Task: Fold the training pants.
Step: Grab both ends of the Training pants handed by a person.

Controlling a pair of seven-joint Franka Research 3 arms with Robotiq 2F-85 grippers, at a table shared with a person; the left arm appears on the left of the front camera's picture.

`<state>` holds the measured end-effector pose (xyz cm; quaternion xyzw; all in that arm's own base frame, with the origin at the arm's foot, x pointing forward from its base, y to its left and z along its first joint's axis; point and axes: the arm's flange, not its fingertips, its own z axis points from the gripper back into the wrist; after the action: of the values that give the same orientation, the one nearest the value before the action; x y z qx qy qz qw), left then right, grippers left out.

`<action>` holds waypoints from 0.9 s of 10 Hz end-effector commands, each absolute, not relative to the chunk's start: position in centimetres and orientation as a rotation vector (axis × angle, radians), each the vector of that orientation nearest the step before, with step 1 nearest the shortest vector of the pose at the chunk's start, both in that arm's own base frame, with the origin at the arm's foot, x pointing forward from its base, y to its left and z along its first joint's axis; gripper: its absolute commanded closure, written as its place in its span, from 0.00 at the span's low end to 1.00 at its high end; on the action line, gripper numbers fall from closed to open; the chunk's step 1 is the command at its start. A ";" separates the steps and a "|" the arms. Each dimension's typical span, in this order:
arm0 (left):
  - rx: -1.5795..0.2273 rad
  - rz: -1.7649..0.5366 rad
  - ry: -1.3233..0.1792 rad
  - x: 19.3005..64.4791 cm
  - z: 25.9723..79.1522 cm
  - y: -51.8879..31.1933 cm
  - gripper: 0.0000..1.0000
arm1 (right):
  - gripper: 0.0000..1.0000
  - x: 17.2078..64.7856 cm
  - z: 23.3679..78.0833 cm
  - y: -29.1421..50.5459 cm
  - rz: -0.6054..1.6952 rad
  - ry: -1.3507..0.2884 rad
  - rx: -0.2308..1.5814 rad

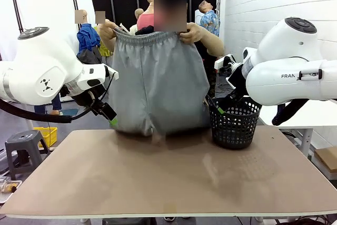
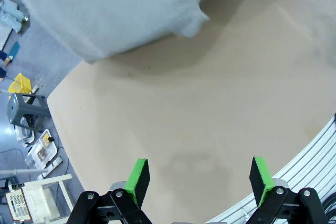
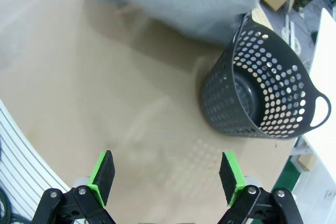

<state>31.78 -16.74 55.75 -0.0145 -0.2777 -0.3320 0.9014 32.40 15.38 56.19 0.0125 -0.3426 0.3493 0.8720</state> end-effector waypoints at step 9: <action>-0.031 -0.686 -0.575 31.9 55.8 -16.8 0.00 | 0.00 32.4 56.2 15.4 0.733 -0.715 0.035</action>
<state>31.78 -16.74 55.75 -0.0145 -0.2777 -0.3320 0.9014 32.40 15.38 56.19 0.0125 -0.3426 0.3493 0.8720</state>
